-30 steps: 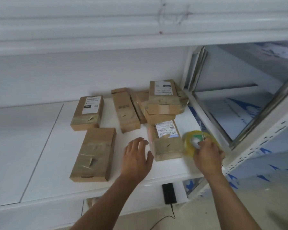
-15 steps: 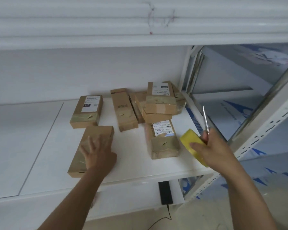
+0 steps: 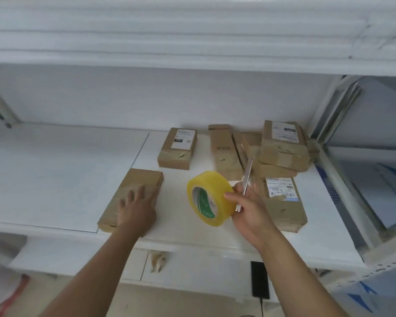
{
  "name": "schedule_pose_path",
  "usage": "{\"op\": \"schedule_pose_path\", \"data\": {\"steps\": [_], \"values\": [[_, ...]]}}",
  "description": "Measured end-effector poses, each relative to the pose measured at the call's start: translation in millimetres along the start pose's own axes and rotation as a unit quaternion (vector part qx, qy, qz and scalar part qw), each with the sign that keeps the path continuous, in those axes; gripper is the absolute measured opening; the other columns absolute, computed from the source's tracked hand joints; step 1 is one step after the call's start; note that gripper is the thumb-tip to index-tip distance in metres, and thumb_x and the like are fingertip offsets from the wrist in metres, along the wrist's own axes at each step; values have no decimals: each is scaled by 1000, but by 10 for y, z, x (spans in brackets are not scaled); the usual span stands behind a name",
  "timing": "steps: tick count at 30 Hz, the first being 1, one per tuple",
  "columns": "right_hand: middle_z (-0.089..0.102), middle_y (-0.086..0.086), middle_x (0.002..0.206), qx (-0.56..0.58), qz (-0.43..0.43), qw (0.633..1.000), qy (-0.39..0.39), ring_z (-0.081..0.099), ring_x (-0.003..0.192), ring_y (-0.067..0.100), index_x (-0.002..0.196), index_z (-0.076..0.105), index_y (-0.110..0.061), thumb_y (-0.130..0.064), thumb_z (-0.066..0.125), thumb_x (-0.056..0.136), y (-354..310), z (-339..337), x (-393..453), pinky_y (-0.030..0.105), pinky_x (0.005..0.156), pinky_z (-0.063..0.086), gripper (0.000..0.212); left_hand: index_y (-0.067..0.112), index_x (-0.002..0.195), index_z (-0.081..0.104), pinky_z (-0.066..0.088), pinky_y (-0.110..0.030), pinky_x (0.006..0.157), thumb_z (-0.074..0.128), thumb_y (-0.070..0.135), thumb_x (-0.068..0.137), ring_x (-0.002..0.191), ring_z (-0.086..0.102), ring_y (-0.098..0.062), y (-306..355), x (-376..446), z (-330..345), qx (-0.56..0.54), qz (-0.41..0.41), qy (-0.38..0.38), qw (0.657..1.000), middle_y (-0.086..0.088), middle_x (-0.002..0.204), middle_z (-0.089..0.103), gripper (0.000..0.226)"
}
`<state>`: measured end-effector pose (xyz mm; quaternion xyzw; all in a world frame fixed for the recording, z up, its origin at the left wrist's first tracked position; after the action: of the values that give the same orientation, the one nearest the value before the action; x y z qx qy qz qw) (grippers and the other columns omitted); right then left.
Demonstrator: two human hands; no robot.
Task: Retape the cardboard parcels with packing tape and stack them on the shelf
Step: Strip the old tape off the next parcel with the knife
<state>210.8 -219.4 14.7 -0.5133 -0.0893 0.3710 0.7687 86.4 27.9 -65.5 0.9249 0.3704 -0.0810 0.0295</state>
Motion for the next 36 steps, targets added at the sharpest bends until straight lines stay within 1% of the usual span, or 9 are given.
{"op": "schedule_pose_path", "data": {"steps": [3, 7, 11, 15, 18, 20, 26, 30, 36], "values": [[46, -6, 62, -1, 36, 999, 33, 47, 69, 11, 68, 35, -20, 3, 57, 89, 247, 146, 164, 27, 65, 32, 38, 33, 156, 21, 12, -52, 121, 38, 25, 99, 150, 11, -35, -188, 27, -45, -22, 0, 36, 999, -8, 164, 15, 60], [52, -3, 60, 14, 70, 993, 98, 52, 63, 13, 71, 41, -17, -5, 61, 92, 468, 292, 340, 27, 60, 41, 32, 9, 122, 65, 48, -45, 94, 36, 47, 91, 115, 58, -34, 8, -216, -219, -287, 113, 198, 931, -12, 126, 62, 57], [63, 7, 77, 6, 63, 991, 114, 62, 76, 24, 92, 53, -9, -12, 65, 92, 565, 474, 460, 38, 71, 49, 13, 29, 145, 39, 53, -33, 89, 52, 54, 87, 101, 64, -6, 373, -543, -126, -493, 231, 0, 839, 8, 113, 66, 64], [60, 12, 84, 32, 68, 990, 118, 61, 76, 23, 94, 59, -5, -11, 60, 93, 651, 638, 538, 33, 61, 53, 6, 47, 151, 14, 52, -26, 90, 60, 32, 87, 98, 65, -9, 326, -502, -53, -536, 243, -21, 808, 9, 102, 67, 81], [44, 4, 67, 33, 58, 993, 102, 46, 61, 16, 70, 45, -14, 2, 52, 89, 761, 732, 574, 25, 53, 43, 25, 48, 151, 14, 55, -37, 83, 58, 33, 82, 80, 65, -13, 184, -338, -39, -547, 210, -21, 810, 5, 79, 65, 83], [44, 1, 63, -31, 52, 995, 83, 47, 59, 14, 69, 37, -17, 7, 51, 88, 843, 787, 564, 24, 54, 42, 33, 44, 149, 21, 53, -30, 73, 57, 32, 88, 68, 60, -9, 117, -225, -63, -547, 176, -39, 818, 7, 67, 59, 71], [43, -2, 73, -155, 24, 987, 43, 46, 68, 13, 79, 33, -21, -11, 70, 82, 1062, 832, 494, 26, 62, 36, 38, 33, 117, 44, 56, -42, 75, 51, 33, 93, 63, 61, -20, 7, -62, -198, -576, 62, -49, 813, -2, 73, 61, 26], [38, 6, 79, -156, 6, 987, 34, 43, 70, 16, 77, 33, -22, -24, 75, 68, 1042, 800, 453, 29, 64, 34, 43, 30, 109, 58, 42, -30, 84, 64, 32, 87, 92, 52, -18, -6, 13, -325, -462, 144, 39, 874, -3, 103, 52, 22], [45, -4, 71, -168, -6, 986, -2, 45, 67, 12, 79, 33, -20, -16, 71, 73, 1042, 725, 491, 28, 65, 33, 38, 20, 90, 73, 41, -23, 79, 65, 24, 89, 92, 60, -19, 1, 99, -431, -414, 294, 121, 853, 11, 95, 59, 9]]}}
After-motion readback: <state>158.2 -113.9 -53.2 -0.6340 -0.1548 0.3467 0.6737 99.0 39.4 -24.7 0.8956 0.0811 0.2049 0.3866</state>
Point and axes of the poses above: each hand's wrist, its own x-axis towards the middle knuckle, its own z-axis out of the palm, y = z × x, the point moved 4 cm from there along x, towards the middle knuckle
